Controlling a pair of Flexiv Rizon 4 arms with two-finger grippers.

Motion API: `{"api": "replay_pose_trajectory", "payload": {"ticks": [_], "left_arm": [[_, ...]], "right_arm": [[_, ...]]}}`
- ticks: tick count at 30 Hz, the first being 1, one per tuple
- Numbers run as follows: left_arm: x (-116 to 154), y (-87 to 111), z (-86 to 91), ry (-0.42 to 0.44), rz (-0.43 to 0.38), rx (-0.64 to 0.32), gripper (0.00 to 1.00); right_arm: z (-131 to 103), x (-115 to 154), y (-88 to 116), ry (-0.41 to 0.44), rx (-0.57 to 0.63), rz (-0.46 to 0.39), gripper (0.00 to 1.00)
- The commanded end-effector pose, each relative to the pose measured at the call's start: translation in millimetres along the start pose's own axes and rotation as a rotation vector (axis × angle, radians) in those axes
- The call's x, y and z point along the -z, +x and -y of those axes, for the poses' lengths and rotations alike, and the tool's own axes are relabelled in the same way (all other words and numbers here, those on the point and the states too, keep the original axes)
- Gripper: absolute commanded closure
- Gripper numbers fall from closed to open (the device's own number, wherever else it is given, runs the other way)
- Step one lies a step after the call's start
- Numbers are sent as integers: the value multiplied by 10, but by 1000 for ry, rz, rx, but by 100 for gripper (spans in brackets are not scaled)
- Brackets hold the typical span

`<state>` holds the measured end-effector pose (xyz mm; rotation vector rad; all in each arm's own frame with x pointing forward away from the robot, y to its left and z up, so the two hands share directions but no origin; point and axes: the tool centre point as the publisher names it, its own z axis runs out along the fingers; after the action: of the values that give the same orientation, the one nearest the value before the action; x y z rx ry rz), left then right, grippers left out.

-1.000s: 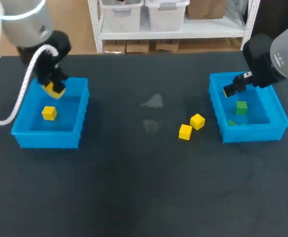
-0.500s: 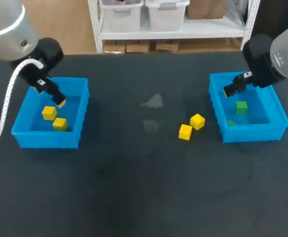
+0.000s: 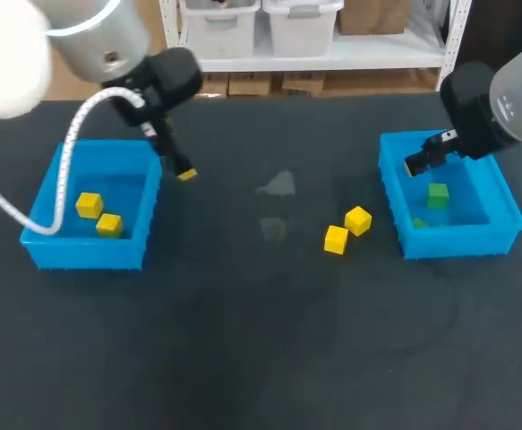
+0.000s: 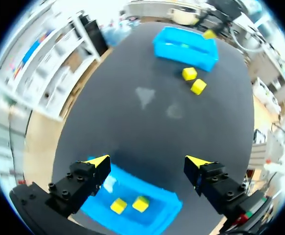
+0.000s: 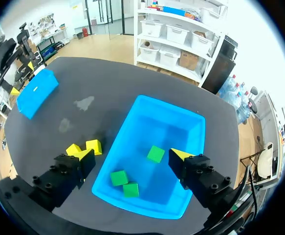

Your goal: Put the green cubes in the right bin and the yellow cubes in the left bin.

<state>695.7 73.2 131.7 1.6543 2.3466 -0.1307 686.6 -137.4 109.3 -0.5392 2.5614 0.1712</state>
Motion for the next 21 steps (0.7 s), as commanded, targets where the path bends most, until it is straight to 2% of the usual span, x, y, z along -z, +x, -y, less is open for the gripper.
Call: {"api": "replay_pose_trajectory", "payload": {"ticks": [1, 8, 14, 19, 21], "left_arm": [[-78, -317, 50, 62, 0, -222, 0], [-241, -508, 320, 137, -13, -360, 0], [-378, -750, 507, 202, -17, -368, 0], [-486, -1024, 691, 241, -5, -373, 0], [-534, -1117, 774, 248, -9, -400, 0]], "right_arm": [[-10, 5, 26, 7, -2, 9, 0], [-10, 5, 26, 7, -2, 9, 0], [-10, 5, 26, 7, -2, 9, 0], [-10, 5, 26, 7, -2, 9, 0], [-10, 5, 26, 7, -2, 9, 0]]}}
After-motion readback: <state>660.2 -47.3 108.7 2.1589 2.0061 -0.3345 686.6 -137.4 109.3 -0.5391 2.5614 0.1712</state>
